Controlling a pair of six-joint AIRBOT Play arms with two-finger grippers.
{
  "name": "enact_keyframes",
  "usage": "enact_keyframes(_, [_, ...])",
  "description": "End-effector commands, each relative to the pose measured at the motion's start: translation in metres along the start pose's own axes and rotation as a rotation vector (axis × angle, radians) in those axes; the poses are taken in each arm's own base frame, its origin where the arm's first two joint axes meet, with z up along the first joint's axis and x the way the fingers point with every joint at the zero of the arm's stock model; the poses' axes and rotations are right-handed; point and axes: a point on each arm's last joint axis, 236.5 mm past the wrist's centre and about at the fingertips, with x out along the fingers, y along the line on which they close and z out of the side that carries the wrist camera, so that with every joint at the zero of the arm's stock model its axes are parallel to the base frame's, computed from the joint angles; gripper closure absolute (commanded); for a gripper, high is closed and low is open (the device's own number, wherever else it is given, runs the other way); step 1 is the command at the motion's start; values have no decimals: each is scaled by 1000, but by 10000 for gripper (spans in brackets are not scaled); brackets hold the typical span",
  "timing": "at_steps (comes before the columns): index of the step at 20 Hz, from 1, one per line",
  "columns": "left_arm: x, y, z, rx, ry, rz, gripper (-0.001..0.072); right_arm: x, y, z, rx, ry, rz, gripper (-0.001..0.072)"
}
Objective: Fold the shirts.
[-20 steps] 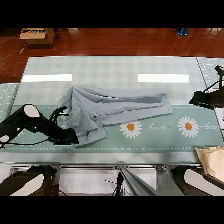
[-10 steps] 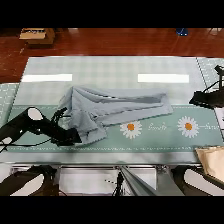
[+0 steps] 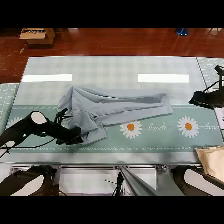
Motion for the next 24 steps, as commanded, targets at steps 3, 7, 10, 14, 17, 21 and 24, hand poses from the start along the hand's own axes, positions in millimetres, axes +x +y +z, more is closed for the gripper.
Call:
enact_keyframes(3, [-3,1,41,-12,-176,5,676,3,4,-2,-14,10,19,242])
enact_keyframes(7, [-3,1,37,-11,-159,4,676,36,41,-18,47,105,242,187])
enact_keyframes(10, [-3,0,36,-10,-153,3,676,62,56,-20,155,159,359,172])
enact_keyframes(14, [-3,0,36,-10,-154,3,676,86,51,-22,193,190,360,183])
enact_keyframes(17, [-3,0,36,-10,-154,3,676,94,47,-19,207,179,349,183])
enact_keyframes(21, [-5,-2,39,-6,-162,1,676,110,54,-26,250,230,379,235])
enact_keyframes(24, [-11,-7,46,4,-182,-6,676,121,74,-39,193,291,387,550])
